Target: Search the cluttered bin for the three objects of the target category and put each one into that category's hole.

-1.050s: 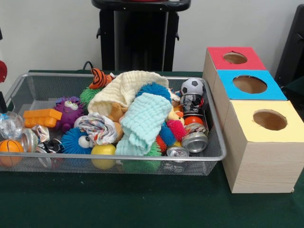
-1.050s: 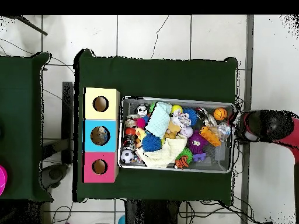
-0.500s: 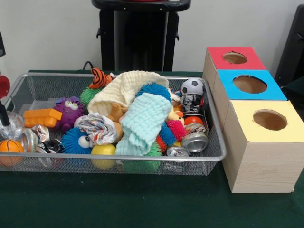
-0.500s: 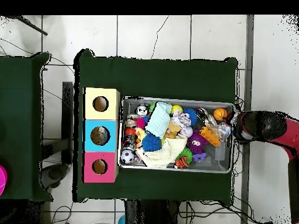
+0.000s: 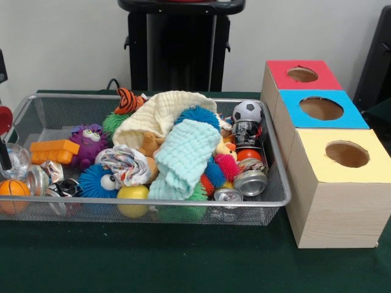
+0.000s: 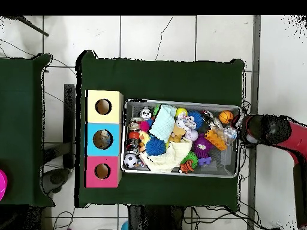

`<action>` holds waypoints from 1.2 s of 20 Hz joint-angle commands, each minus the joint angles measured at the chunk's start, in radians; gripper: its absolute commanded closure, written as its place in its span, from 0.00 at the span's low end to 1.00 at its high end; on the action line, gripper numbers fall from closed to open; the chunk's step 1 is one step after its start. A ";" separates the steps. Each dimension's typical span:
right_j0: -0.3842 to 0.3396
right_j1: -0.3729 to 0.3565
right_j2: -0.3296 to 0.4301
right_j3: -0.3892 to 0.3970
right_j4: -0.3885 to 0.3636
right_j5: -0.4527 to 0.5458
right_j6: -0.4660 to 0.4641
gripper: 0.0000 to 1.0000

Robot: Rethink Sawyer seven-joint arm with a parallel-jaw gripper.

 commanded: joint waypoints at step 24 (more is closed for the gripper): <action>0.006 0.136 -0.027 0.174 -0.048 -0.205 -0.008 0.00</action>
